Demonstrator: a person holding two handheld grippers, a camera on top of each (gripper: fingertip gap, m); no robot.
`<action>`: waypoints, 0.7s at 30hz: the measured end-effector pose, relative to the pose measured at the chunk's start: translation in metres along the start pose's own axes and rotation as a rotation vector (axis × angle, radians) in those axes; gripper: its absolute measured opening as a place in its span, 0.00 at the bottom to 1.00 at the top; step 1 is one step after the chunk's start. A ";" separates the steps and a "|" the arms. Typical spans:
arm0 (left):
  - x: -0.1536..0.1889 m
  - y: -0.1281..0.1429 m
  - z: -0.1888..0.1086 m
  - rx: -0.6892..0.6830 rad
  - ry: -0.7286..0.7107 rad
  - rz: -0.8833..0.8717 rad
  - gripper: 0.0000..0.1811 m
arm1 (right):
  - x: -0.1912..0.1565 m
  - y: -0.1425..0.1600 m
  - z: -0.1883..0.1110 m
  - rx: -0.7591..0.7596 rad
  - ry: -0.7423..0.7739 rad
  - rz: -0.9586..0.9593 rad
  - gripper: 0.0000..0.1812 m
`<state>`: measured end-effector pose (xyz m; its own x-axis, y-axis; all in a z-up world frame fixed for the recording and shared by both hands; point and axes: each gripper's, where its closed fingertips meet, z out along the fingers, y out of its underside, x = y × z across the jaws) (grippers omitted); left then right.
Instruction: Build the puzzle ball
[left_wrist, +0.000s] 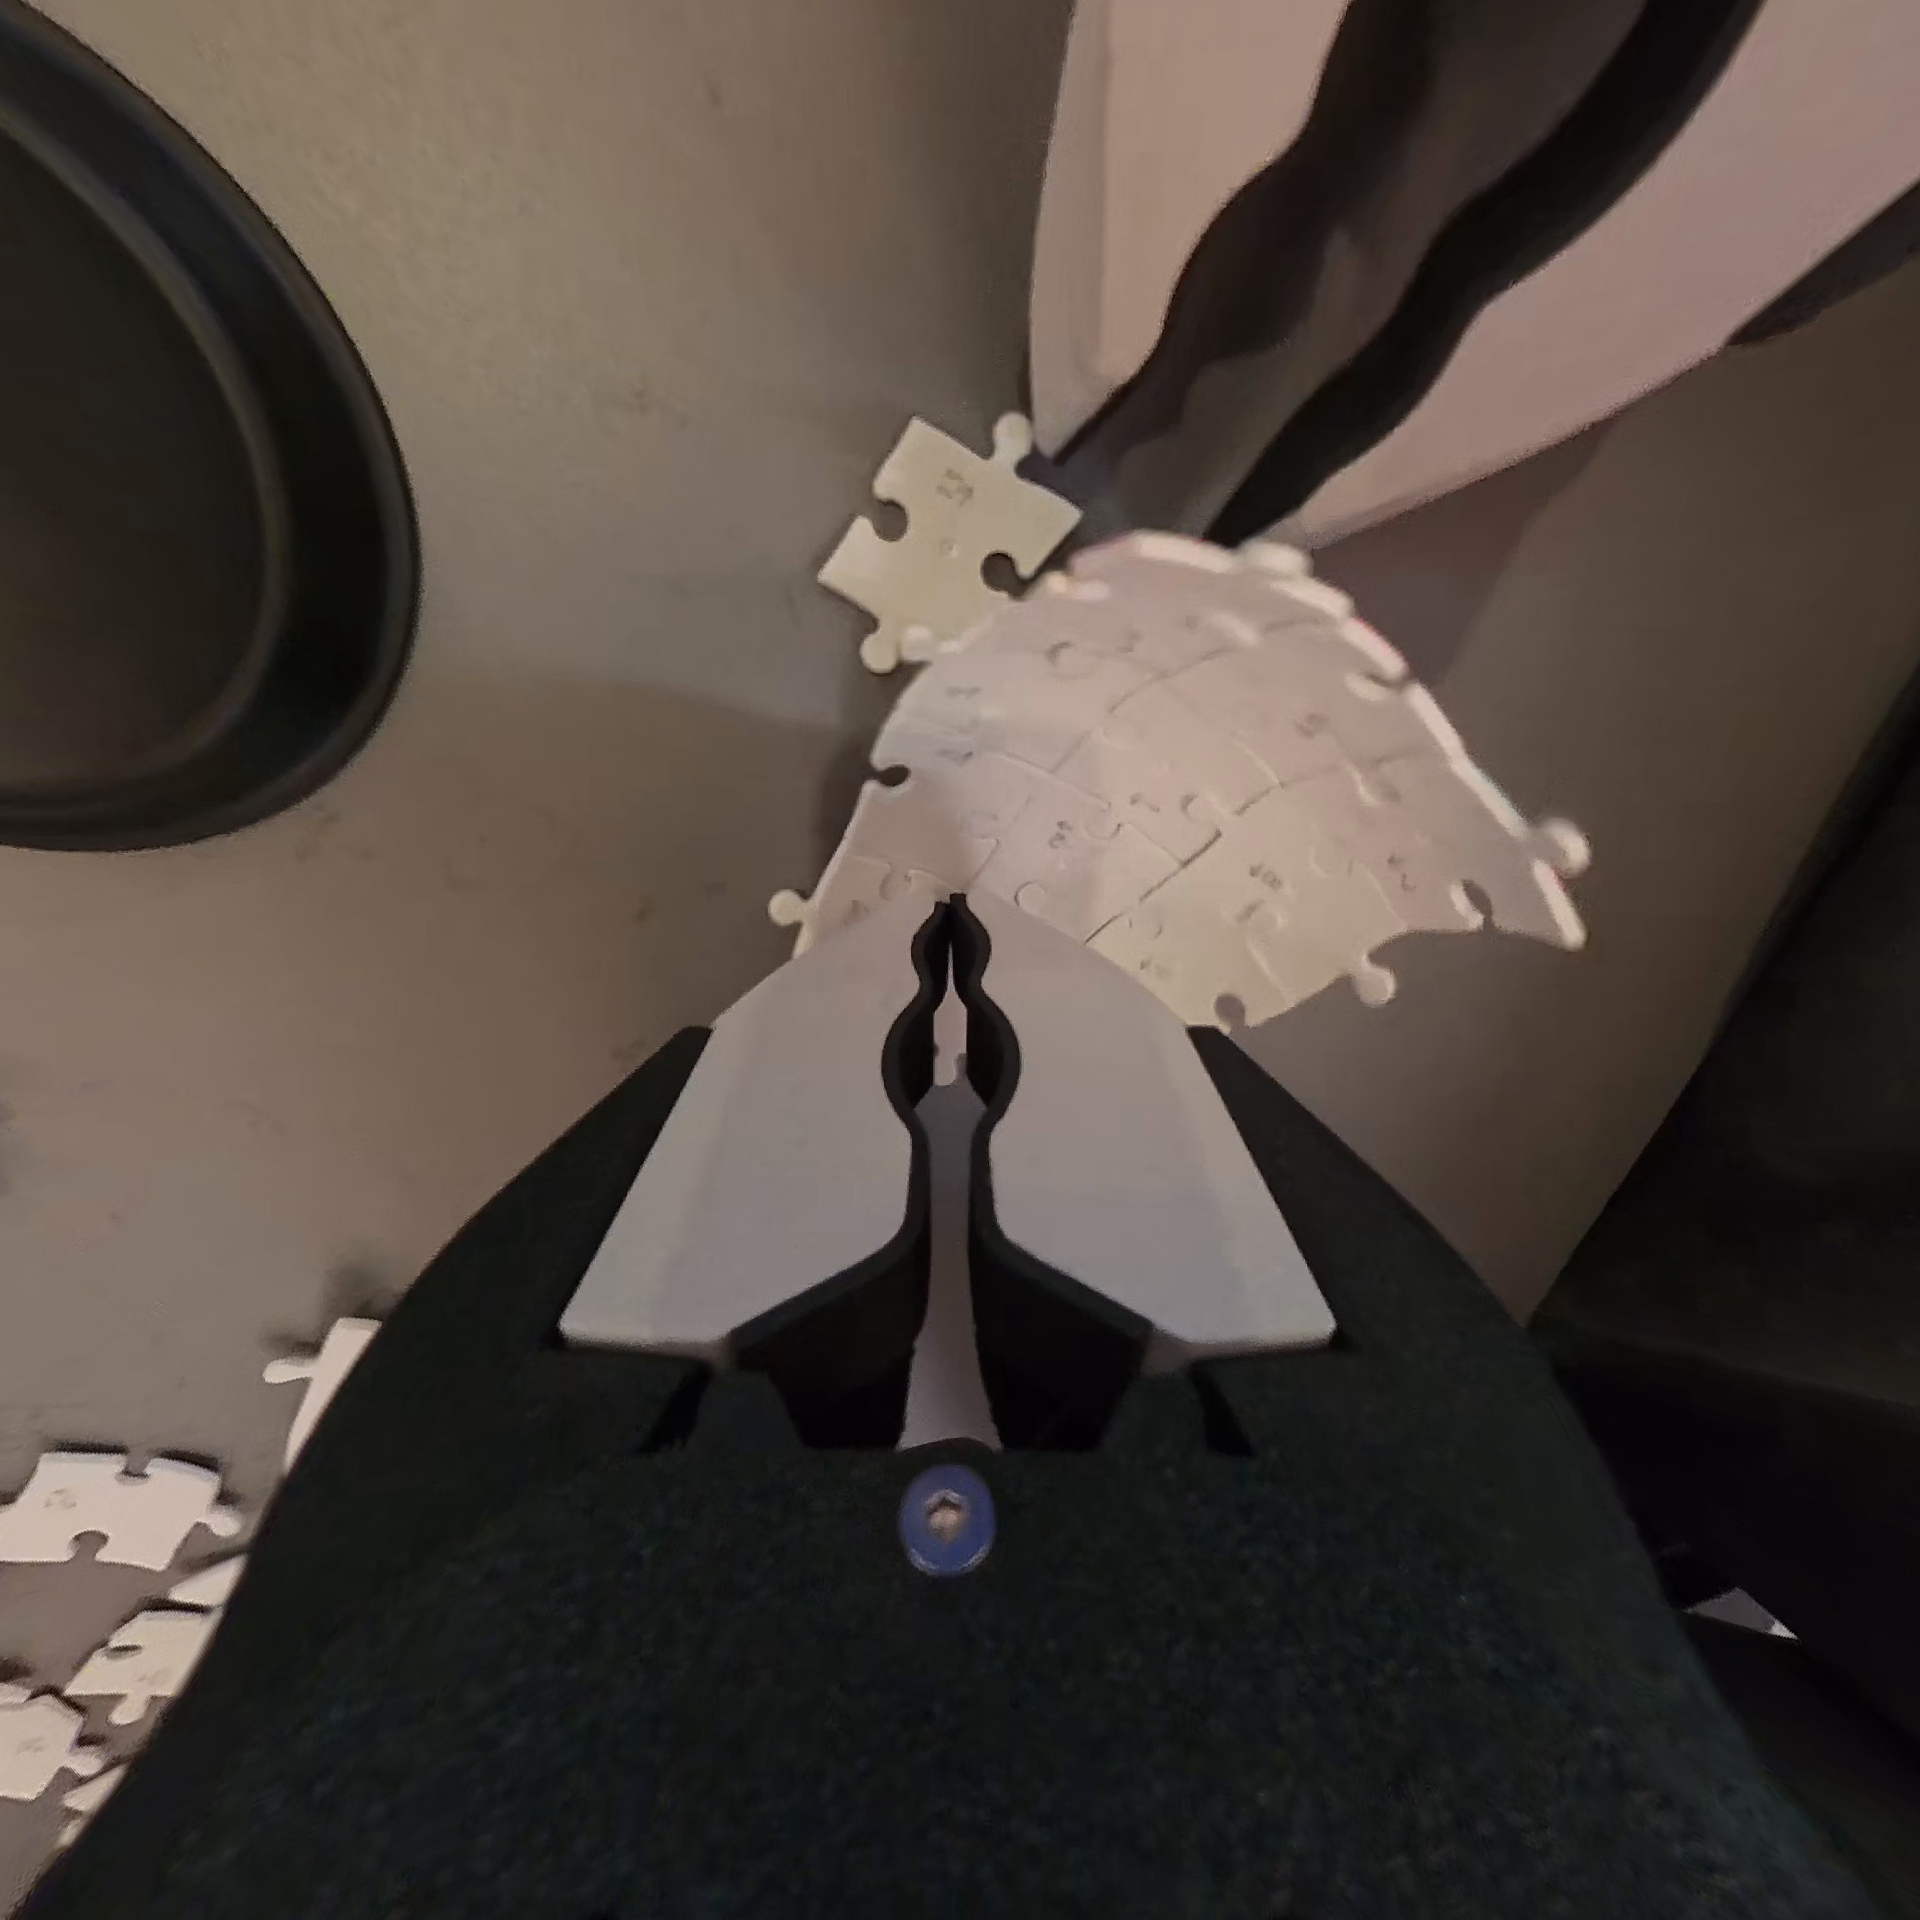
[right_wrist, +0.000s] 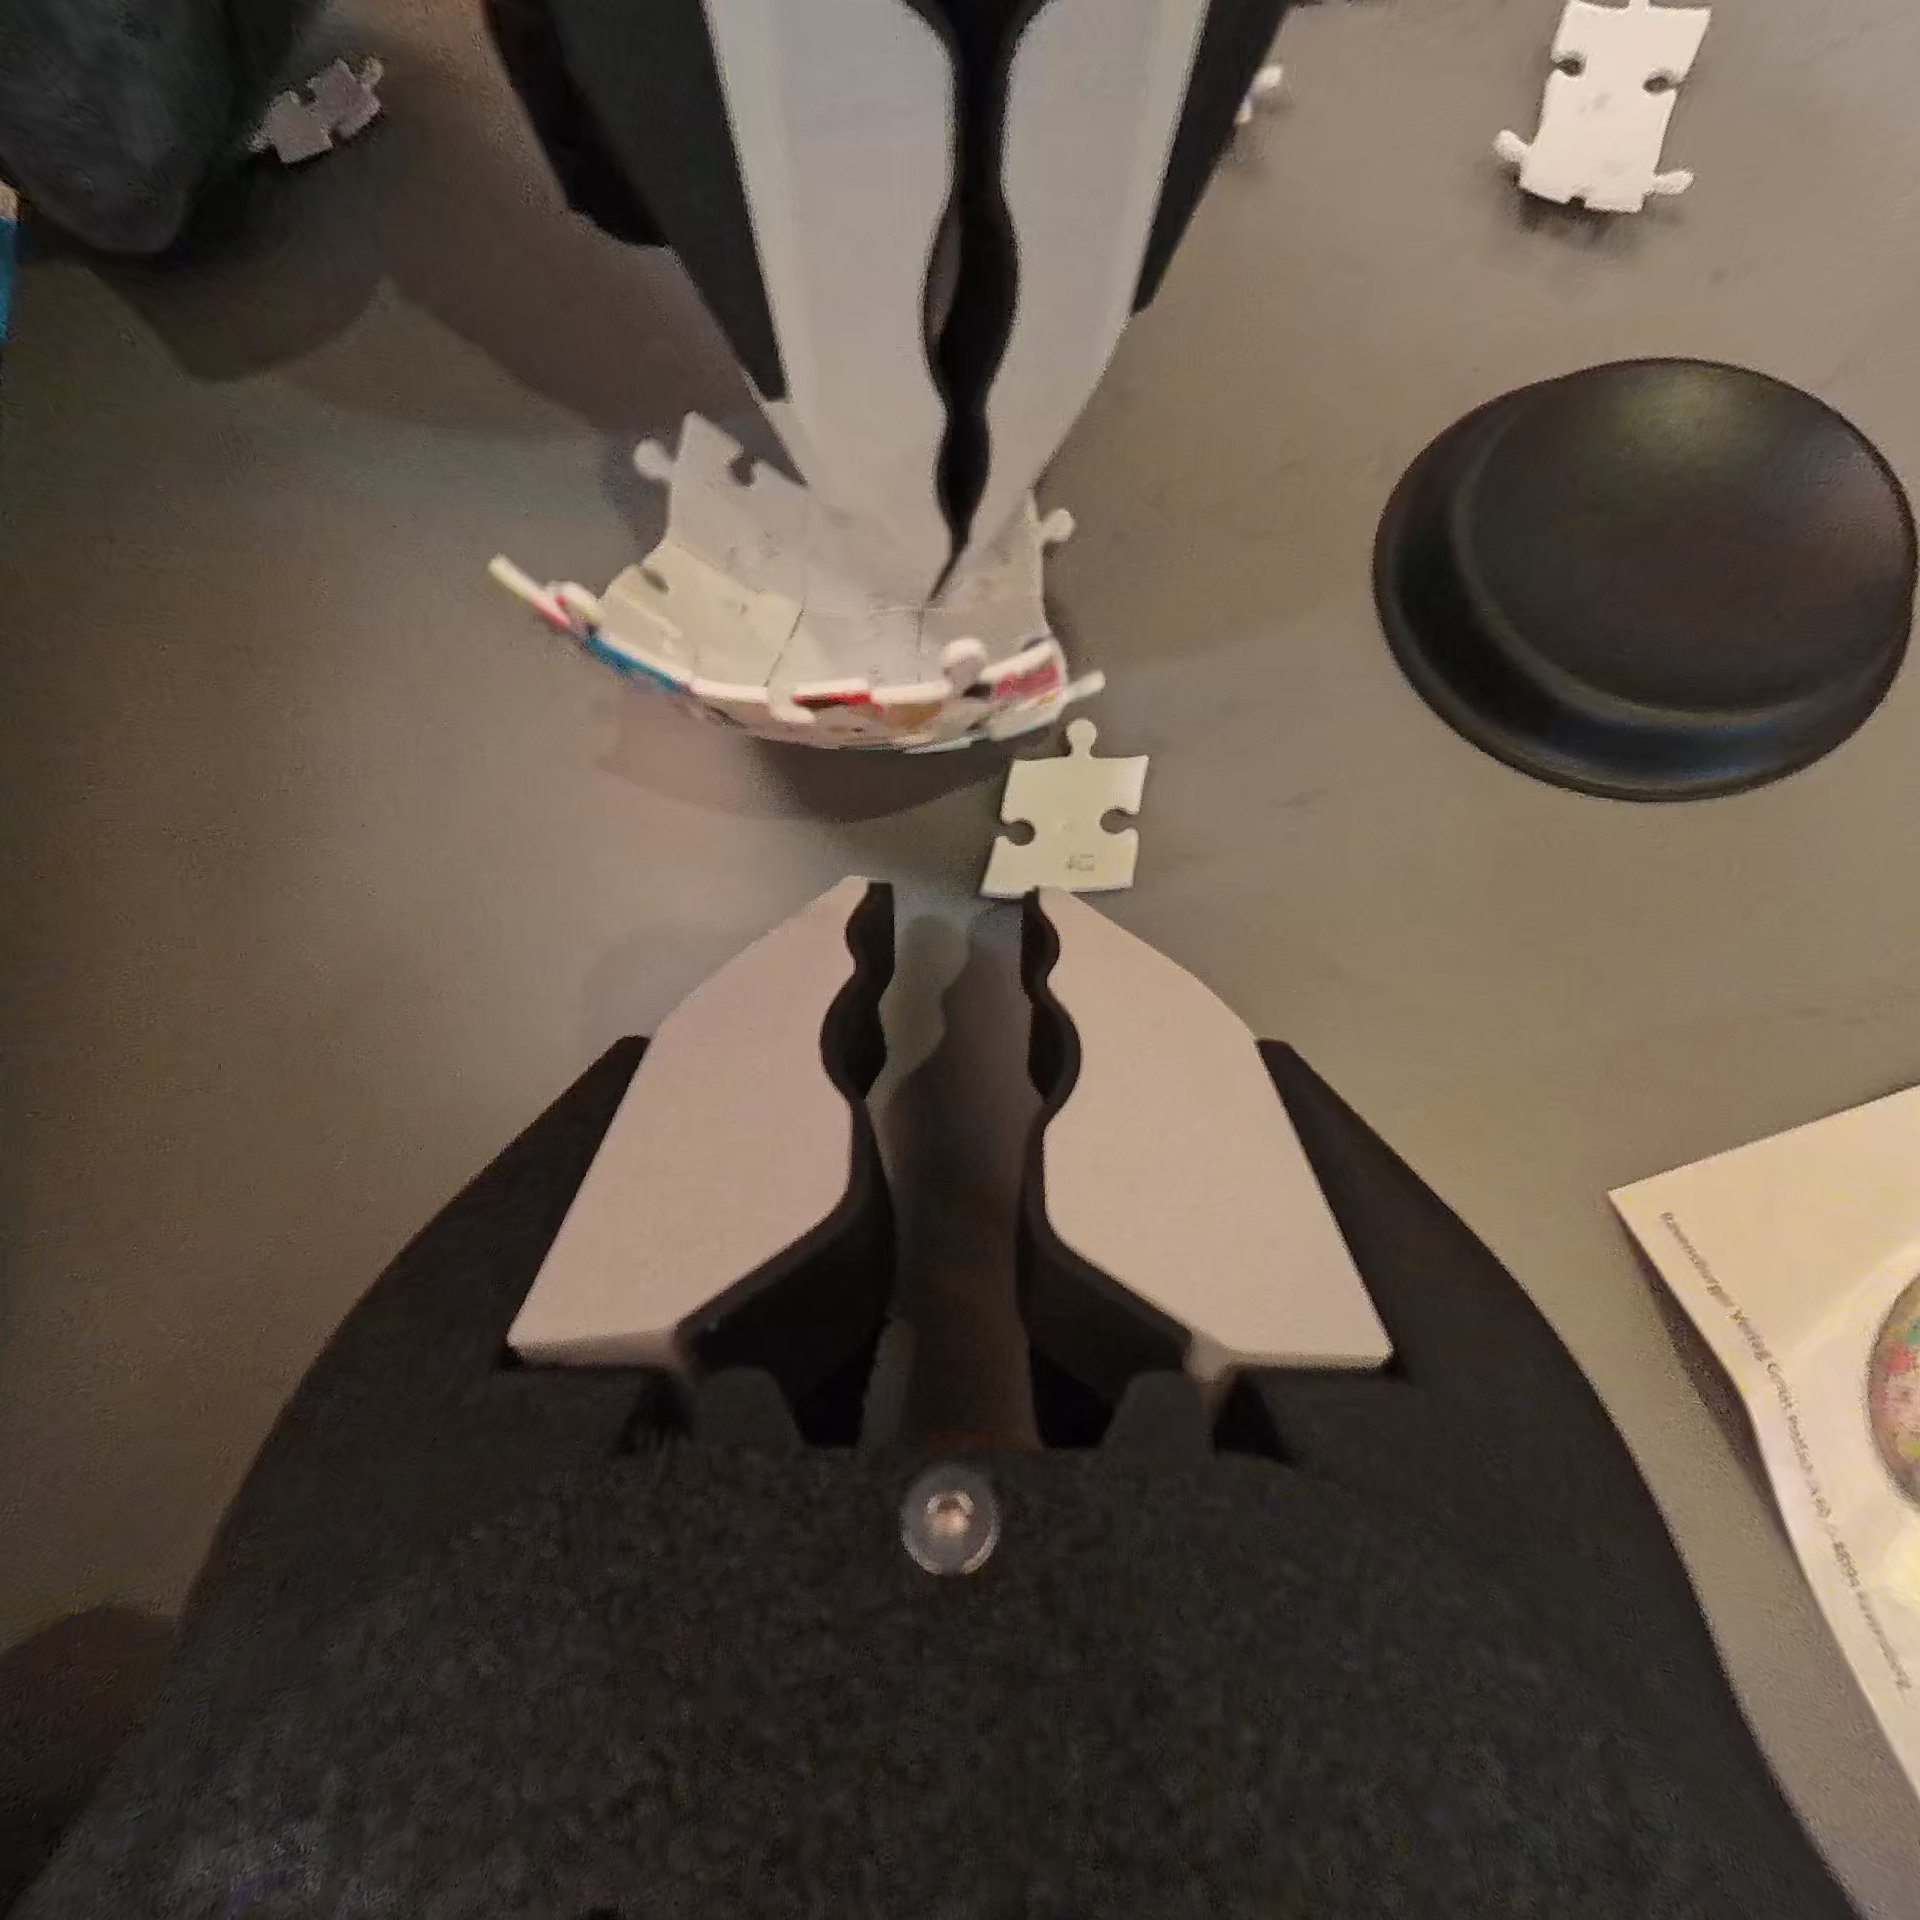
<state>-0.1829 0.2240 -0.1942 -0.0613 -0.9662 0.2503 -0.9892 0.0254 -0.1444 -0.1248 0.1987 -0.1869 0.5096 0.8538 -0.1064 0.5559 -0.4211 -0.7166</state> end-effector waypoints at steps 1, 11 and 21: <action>-0.002 -0.002 0.000 0.006 -0.007 0.005 0.00 | -0.001 0.000 -0.001 -0.003 0.013 -0.008 0.13; -0.001 -0.012 0.000 0.011 -0.049 0.097 0.00 | -0.004 -0.029 -0.013 0.139 0.032 0.002 0.15; -0.001 -0.012 0.002 0.011 -0.043 0.114 0.00 | 0.018 -0.025 0.013 0.042 0.125 -0.099 0.12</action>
<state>-0.1703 0.2239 -0.1943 -0.1676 -0.9673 0.1906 -0.9746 0.1334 -0.1799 -0.1388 0.2285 -0.1798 0.5328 0.8447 0.0510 0.5810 -0.3213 -0.7478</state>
